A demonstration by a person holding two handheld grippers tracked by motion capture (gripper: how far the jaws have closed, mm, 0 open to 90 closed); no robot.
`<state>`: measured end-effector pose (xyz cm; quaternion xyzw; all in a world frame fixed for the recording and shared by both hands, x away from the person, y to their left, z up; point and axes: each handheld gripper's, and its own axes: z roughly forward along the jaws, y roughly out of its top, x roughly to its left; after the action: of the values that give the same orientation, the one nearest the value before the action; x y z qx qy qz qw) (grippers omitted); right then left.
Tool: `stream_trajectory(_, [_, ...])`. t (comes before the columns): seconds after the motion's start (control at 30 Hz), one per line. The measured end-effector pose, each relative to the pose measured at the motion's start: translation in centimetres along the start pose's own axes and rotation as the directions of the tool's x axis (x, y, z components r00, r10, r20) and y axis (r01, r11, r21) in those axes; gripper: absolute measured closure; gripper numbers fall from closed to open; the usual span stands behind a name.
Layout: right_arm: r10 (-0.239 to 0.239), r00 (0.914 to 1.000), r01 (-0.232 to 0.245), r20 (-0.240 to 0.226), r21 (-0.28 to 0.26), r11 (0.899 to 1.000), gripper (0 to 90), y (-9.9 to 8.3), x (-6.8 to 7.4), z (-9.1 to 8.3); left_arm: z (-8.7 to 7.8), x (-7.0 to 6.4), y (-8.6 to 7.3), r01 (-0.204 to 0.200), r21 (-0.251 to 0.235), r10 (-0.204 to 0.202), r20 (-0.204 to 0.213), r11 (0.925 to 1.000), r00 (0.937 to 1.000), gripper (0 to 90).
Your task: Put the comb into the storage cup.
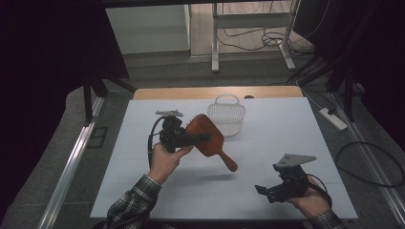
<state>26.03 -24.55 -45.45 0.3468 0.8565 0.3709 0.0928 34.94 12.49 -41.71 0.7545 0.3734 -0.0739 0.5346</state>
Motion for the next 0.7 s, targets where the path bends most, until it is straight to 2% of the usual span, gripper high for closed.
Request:
stream_trajectory(0.3, [0.016,0.9993,-0.016,0.033,0.003,1.0,0.0,-0.9,-0.3,-0.7,-0.3,0.3,0.8,-0.014,-0.005,0.014,-0.022,0.9999,0.9997,49.9])
stream_trajectory(0.53, [0.03,0.9976,-0.032,0.062,0.028,0.999,0.0,-1.6,-0.5,-1.2,-0.6,0.6,1.6,-0.012,-0.022,0.011,-0.03,0.9997,0.9995,49.9])
stream_trajectory(0.7, [0.042,0.9962,-0.044,0.077,0.024,0.999,0.0,-2.0,-0.7,-1.5,-0.9,0.9,2.4,-0.012,-0.031,0.011,-0.038,0.9994,0.9992,49.9])
